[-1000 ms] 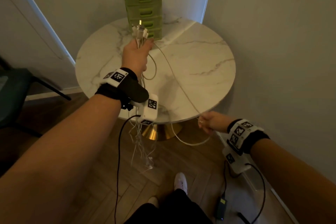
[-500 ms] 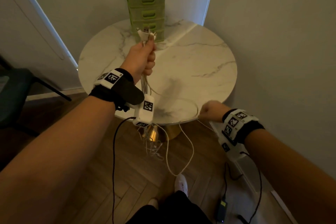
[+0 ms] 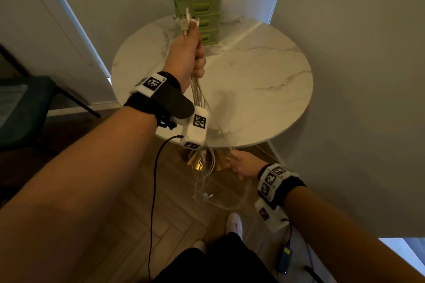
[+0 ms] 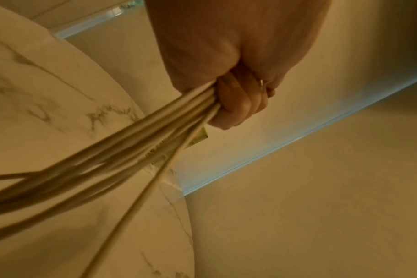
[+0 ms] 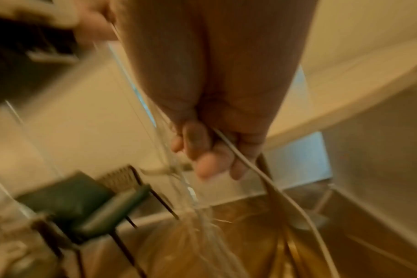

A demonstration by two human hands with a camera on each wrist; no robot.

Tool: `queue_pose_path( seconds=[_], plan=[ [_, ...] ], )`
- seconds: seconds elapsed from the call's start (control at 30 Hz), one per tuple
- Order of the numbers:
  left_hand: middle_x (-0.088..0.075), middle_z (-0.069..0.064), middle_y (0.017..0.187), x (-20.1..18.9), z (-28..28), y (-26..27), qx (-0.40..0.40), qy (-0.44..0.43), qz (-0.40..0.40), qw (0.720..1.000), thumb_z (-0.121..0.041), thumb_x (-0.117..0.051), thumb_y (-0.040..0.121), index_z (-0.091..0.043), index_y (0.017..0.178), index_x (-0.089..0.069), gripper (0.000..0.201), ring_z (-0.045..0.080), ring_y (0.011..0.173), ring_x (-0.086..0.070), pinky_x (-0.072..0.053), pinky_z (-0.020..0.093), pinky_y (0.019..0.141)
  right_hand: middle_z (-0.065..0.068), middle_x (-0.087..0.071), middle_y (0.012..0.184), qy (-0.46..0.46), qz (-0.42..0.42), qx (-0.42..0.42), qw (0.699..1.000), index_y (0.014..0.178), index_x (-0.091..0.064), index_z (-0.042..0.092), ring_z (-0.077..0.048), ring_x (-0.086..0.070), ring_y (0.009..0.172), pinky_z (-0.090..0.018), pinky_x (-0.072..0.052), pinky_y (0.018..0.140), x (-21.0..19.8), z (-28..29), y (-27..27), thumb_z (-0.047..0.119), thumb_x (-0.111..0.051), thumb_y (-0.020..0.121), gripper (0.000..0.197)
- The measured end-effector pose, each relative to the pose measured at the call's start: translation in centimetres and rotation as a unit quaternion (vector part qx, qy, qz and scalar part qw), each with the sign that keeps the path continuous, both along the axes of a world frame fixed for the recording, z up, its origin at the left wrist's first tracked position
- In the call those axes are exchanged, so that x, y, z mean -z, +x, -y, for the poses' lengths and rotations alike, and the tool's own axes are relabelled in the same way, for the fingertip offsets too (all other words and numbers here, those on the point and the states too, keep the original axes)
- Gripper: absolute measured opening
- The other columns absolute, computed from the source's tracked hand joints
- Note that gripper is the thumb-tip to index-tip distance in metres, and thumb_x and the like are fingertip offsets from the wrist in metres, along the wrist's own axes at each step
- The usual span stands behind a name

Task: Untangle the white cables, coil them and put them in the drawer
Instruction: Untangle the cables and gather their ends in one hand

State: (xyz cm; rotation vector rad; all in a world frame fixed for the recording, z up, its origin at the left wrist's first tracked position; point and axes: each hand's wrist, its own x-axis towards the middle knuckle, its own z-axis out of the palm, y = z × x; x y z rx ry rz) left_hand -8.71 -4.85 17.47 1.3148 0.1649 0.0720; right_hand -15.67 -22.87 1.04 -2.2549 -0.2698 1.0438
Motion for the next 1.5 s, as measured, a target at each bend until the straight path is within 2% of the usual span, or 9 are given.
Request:
queue_pose_path(
  seconds=[0.13,0.3,0.43,0.73,0.97,1.1,1.23,1.33,1.5],
  plan=[
    [-0.032,-0.012,0.045,0.1,-0.8,-0.7,0.008,0.044,0.012,0.999,-0.045,-0.032,0.098,-0.023,0.068,-0.035,0.037,0.004,0.038,-0.021,-0.019,0.017,0.039,-0.016,-0.057,0.125,-0.2,0.053,0.006,0.978,0.108,-0.059,0.004,-0.031,-0.056,0.111,-0.038,-0.045,0.093,0.3,4.1,1.5,0.008,-0.042,0.093,0.023],
    [-0.033,-0.011,0.047,0.3,-1.3,-1.5,0.013,0.073,0.021,0.997,-0.046,-0.033,0.098,-0.023,0.068,-0.035,0.037,0.005,0.039,-0.021,-0.019,0.018,0.039,-0.015,-0.058,0.104,-0.317,0.068,0.062,0.944,0.105,-0.055,0.003,-0.029,-0.057,0.093,-0.034,-0.043,0.079,-0.5,7.7,2.3,0.014,-0.042,0.095,0.02],
    [-0.031,-0.011,0.047,1.0,0.6,-2.0,0.036,0.065,0.017,0.997,-0.042,-0.033,0.099,-0.022,0.068,-0.033,0.037,0.004,0.038,-0.019,-0.017,0.017,0.039,-0.003,-0.057,0.069,-0.129,0.044,0.136,0.981,0.068,-0.054,0.013,-0.018,-0.053,0.064,-0.029,-0.046,0.065,-1.6,5.8,2.0,0.017,-0.048,0.093,0.026],
    [-0.028,-0.009,0.051,1.4,3.4,-2.6,0.072,0.057,0.021,0.996,-0.039,-0.032,0.1,-0.021,0.071,-0.033,0.034,0.006,0.04,-0.019,-0.018,0.018,0.039,-0.014,-0.066,0.092,0.054,-0.1,0.122,0.986,0.091,-0.061,0.006,-0.024,-0.068,0.08,-0.037,-0.058,0.08,-4.4,0.3,0.5,0.019,-0.042,0.096,0.023],
    [-0.032,-0.011,0.049,1.0,2.4,-2.1,0.053,0.079,0.035,0.995,-0.042,-0.032,0.099,-0.02,0.074,-0.034,0.033,0.006,0.04,-0.02,-0.02,0.018,0.039,-0.02,-0.066,0.099,-0.055,0.306,0.21,0.927,0.092,-0.061,0.003,-0.036,-0.061,0.091,-0.039,-0.05,0.081,-5.5,2.7,2.8,0.012,-0.039,0.095,0.024],
    [-0.028,-0.009,0.052,2.1,3.0,-2.1,0.067,0.093,0.029,0.993,-0.04,-0.032,0.1,-0.02,0.074,-0.034,0.032,0.005,0.04,-0.019,-0.018,0.018,0.039,-0.008,-0.065,0.062,-0.124,0.008,0.019,0.992,0.077,-0.06,0.008,-0.021,-0.062,0.059,-0.031,-0.05,0.062,-6.9,1.6,2.4,0.026,-0.04,0.097,0.034],
    [-0.03,-0.009,0.053,2.3,2.0,-1.8,0.065,0.11,0.035,0.991,-0.041,-0.033,0.099,-0.021,0.075,-0.036,0.031,0.005,0.041,-0.02,-0.02,0.019,0.039,-0.007,-0.059,0.119,-0.363,0.172,-0.184,0.897,0.116,-0.057,0.011,-0.024,-0.057,0.106,-0.031,-0.045,0.089,-8.8,3.5,2.0,0.03,-0.054,0.089,0.033],
    [-0.03,-0.009,0.054,1.6,0.5,-1.5,0.026,0.114,0.046,0.992,-0.042,-0.033,0.098,-0.023,0.075,-0.036,0.03,0.006,0.042,-0.021,-0.02,0.019,0.04,0.0,-0.049,0.076,-0.475,0.14,-0.288,0.82,0.116,-0.056,0.019,-0.012,-0.045,0.063,-0.024,-0.043,0.062,-11.4,4.8,-1.1,0.025,-0.06,0.086,0.031],
    [-0.03,-0.007,0.058,0.6,-0.1,-1.3,0.006,0.106,0.065,0.992,-0.038,-0.032,0.1,-0.022,0.078,-0.038,0.027,0.005,0.043,-0.022,-0.022,0.02,0.041,0.009,-0.068,0.082,-0.402,-0.064,-0.3,0.863,0.11,-0.065,0.016,-0.007,-0.052,0.066,-0.019,-0.046,0.065,-5.8,4.8,-2.2,0.032,-0.069,0.078,0.036]
  ],
)
